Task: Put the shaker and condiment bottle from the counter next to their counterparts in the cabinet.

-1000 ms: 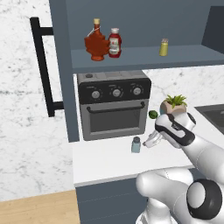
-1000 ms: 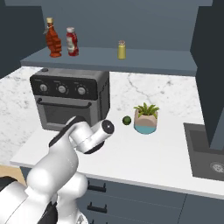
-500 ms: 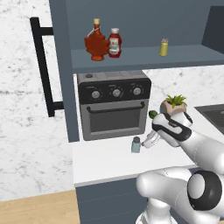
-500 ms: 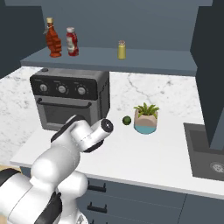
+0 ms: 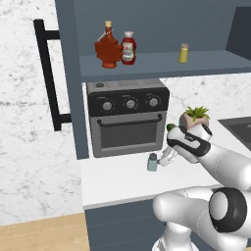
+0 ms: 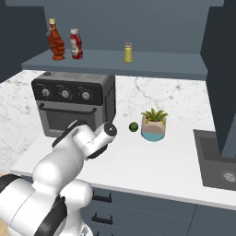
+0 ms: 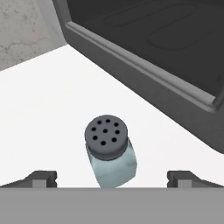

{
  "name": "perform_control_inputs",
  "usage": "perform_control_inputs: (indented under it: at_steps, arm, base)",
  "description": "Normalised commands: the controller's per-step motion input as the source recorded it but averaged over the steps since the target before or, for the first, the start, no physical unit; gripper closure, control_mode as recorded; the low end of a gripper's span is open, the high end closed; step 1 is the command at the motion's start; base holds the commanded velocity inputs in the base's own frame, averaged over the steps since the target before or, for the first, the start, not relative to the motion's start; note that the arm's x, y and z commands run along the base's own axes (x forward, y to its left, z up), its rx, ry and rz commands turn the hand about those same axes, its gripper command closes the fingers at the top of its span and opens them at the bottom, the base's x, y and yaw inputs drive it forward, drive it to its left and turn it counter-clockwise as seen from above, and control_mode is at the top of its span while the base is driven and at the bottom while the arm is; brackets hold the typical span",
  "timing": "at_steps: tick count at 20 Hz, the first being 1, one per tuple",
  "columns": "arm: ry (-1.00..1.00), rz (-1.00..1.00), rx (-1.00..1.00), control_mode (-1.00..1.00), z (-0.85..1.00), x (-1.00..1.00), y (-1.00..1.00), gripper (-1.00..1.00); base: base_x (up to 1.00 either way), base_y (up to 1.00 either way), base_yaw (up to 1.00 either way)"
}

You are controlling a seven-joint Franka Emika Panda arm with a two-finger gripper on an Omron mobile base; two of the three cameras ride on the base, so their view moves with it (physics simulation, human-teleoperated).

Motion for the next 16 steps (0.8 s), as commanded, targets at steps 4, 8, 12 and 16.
perform_control_inputs:
  at_steps: [4,8,12,16]
  arm:
    - [0.0,0.03,-0.03,-1.0,-0.02,0.0,0.05,-1.0]
    - [-0.01,0.03,-0.02,-1.0,-0.04,0.0,0.01,-1.0]
    - [-0.05,0.04,0.0,-1.0,-0.07,0.08,0.0,-1.0]
    - [-0.04,0.04,0.0,-1.0,-0.13,0.18,0.0,-1.0]
  base:
    - [0.0,0.0,0.0]
    - [0.0,0.0,0.0]
    - [0.0,0.0,0.0]
    - [0.0,0.0,0.0]
